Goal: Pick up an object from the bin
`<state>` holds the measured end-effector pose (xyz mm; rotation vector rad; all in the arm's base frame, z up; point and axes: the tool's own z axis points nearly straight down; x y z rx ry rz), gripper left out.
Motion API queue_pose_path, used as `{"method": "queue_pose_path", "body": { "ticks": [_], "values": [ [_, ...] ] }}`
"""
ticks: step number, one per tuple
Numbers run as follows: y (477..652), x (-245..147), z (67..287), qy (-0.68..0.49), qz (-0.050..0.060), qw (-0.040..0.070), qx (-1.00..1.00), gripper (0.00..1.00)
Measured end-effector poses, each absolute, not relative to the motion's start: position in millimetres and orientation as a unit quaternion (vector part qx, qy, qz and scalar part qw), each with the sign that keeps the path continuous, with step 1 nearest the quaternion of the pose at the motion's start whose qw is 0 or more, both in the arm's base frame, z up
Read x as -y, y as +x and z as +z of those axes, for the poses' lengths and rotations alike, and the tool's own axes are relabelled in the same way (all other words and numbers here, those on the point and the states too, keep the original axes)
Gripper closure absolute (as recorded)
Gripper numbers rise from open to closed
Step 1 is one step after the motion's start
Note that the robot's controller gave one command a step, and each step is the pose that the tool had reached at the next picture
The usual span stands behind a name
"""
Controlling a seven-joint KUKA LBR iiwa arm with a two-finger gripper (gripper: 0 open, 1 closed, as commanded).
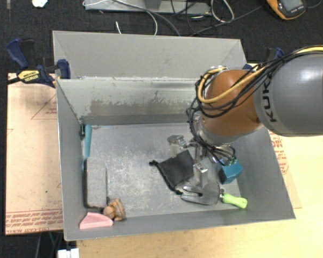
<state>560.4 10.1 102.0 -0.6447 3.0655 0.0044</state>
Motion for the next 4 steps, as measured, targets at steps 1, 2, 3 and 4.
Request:
{"method": "queue_pose_path", "body": {
  "ticks": [1, 2, 3, 4],
  "values": [
    [563.6, -8.9, 92.7, -0.285, 0.002, 0.004, -0.958, 0.0],
    [574.7, -3.6, 83.1, -0.13, 0.003, 0.005, -0.991, 0.0],
    [598.3, 15.5, 71.6, -0.109, 0.003, 0.006, -0.994, 1.0],
    [598.2, 15.5, 71.8, -0.109, 0.003, 0.006, -0.994, 1.0]
  ]
}}
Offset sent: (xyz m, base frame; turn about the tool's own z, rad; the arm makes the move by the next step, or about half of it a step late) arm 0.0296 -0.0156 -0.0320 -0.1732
